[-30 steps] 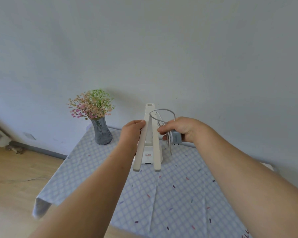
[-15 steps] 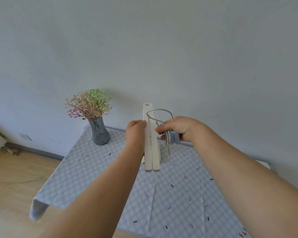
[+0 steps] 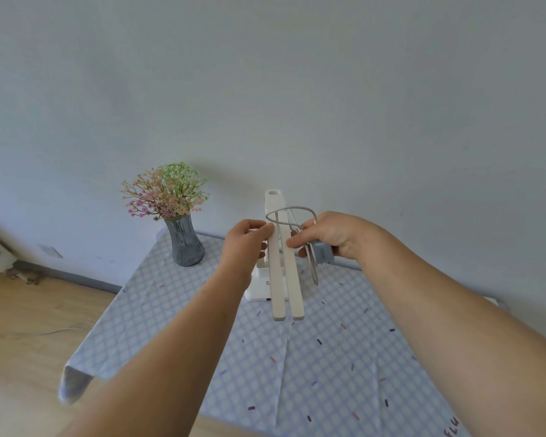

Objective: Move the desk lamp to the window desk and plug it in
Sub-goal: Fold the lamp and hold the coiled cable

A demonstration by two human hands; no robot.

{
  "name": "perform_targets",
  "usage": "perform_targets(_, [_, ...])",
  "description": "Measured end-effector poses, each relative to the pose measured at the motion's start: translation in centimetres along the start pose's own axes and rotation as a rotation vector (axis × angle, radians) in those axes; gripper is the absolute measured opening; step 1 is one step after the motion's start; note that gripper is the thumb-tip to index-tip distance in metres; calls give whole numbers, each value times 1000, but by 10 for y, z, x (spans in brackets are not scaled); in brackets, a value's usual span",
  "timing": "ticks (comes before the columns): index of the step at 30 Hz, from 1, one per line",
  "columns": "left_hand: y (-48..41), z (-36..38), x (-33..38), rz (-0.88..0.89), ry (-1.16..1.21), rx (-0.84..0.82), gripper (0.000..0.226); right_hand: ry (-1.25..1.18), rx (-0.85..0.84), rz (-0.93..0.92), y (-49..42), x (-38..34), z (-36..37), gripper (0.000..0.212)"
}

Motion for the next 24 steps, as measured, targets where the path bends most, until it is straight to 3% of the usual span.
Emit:
perform_targets(10, [-17,-5,0,-8,-191,-203,20,197,-24,-16,2,-2,4,16])
perform_targets(18, [-33,-7,-5,10,-341,-263,18,263,-58,-154,-1,3,13,15])
perform_targets(24, [-45,-7,-16,-1,-427,-287,63,323,-13,-144,-14,18,16,20])
Point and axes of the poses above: each hand's wrist, its own y-axis away from the middle knuckle, its own z-axis out of the palm, x = y × z, the point moved 8 cm from there along -y, towards the middle knuckle
